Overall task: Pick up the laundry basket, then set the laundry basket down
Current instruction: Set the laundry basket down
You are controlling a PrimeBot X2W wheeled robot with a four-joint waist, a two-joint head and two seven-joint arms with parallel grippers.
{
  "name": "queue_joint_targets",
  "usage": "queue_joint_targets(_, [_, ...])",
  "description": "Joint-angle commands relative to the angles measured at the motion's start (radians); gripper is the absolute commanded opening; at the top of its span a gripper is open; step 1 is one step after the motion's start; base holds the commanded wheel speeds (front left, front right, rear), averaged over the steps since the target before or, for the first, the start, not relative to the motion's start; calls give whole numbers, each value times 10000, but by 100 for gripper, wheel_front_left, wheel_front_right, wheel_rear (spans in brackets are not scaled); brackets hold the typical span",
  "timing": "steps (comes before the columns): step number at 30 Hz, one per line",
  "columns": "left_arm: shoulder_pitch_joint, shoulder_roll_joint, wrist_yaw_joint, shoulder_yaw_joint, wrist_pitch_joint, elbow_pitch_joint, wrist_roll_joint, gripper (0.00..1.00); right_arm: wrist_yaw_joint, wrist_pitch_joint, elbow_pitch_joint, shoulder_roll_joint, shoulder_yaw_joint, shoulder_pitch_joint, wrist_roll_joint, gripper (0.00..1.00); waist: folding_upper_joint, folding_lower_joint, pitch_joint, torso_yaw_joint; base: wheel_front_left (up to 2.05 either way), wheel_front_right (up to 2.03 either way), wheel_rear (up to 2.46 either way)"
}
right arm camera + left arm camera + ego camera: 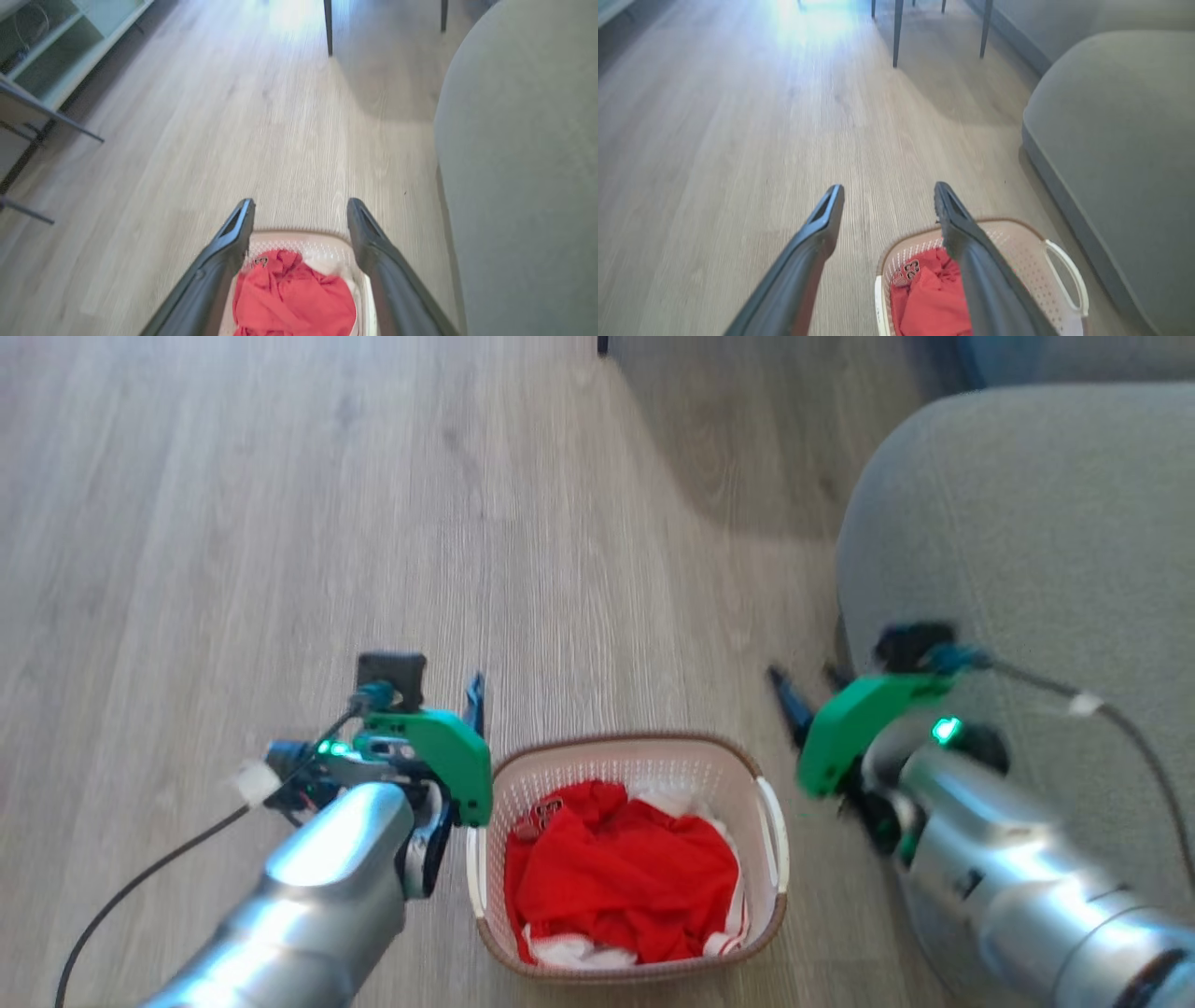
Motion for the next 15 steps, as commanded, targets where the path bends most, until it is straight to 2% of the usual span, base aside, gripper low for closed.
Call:
queue_joint_targets(1, [151, 467, 283, 828, -121, -797, 570, 100, 69, -157, -415, -263, -744, 86, -567, 100, -1, 1, -325, -29, 0, 0, 0])
queue_joint_targets(4, [1104, 787, 786, 2331, -122, -2688, 1990, 100, 69, -159, -1521, -516, -2823, 654, -2095, 100, -1, 1, -537, -16, 0, 0, 0])
queue_joint_targets(7, [2232, 797, 977, 3719, -122, -4425, 3260, 100, 69, -160, -3156, -494, -5285, 1806, -4077, 100, -1, 1, -660, 13, 0, 0, 0])
queue_joint_targets(9, [2931, 671, 934, 4492, -122, -5404, 4000, 100, 69, -160, -4480, -199, -6616, 2822, -5528, 100, -1, 1, -699, 62, 0, 0, 0])
queue_joint_targets(10, [3554, 507, 835, 5146, -123, -6271, 4723, 100, 69, -161, -5767, 155, -7432, 3824, -6882, 100, -1, 1, -706, 112, 0, 0, 0])
queue_joint_targets(15, [4732, -2, 430, 6430, -123, -8004, 6254, 100, 69, -161, -8196, 886, -8980, 5534, -8460, 100, -1, 1, -592, 183, 0, 0, 0])
